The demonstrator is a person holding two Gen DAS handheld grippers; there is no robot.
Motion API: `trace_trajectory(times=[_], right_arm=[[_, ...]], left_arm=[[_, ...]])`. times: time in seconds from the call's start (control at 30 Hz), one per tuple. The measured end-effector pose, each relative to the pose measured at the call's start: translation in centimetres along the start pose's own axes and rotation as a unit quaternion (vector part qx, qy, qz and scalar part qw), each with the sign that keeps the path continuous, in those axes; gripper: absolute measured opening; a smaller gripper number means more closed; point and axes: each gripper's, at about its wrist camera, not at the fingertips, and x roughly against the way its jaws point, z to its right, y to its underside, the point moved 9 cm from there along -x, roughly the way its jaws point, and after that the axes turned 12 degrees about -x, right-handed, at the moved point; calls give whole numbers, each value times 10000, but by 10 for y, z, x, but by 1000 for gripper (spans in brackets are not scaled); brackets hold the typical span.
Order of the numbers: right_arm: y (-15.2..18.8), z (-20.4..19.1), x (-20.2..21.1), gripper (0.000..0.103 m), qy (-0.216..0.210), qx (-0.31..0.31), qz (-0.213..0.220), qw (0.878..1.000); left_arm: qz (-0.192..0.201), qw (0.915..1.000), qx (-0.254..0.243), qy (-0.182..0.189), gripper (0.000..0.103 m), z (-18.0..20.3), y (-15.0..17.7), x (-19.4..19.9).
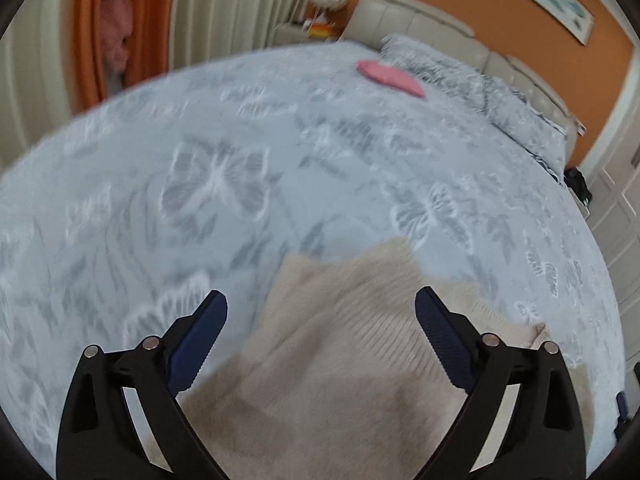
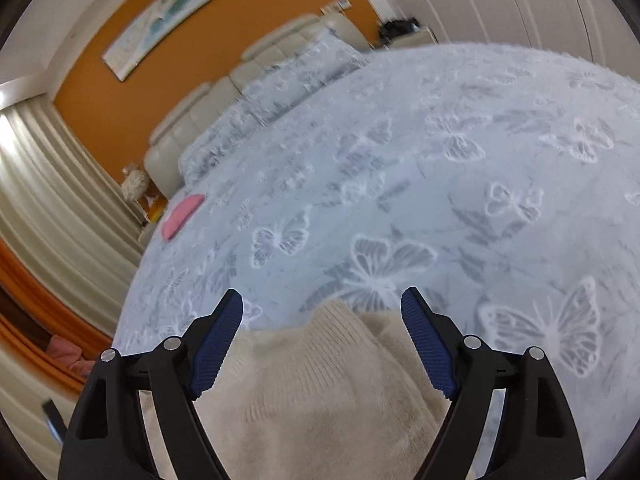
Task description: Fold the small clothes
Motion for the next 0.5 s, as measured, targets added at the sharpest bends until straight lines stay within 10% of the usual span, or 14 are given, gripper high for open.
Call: trace_trajectory(times=[0.2, 0.27, 0.3, 0.37, 0.5], right_arm=[[43, 23, -46, 76, 506, -12, -1248, 9909], [46, 23, -53, 52, 565, 122, -1260, 9903], [47, 23, -58, 9, 608, 219, -1354, 9887], [45, 18, -59, 10, 460, 171, -1420, 9886], [16, -25, -13, 9, -101, 607, -615, 9962]], left_arm=[[-355, 9984, 275, 351, 67, 0, 12, -21], [-470, 9981, 206, 341, 44, 3, 12, -26], [-514, 9976, 212, 406, 34, 4, 10, -28], [-476, 9966, 405, 536, 12, 3, 6, -26], [-93, 9969, 478, 622, 11, 4, -15, -5]])
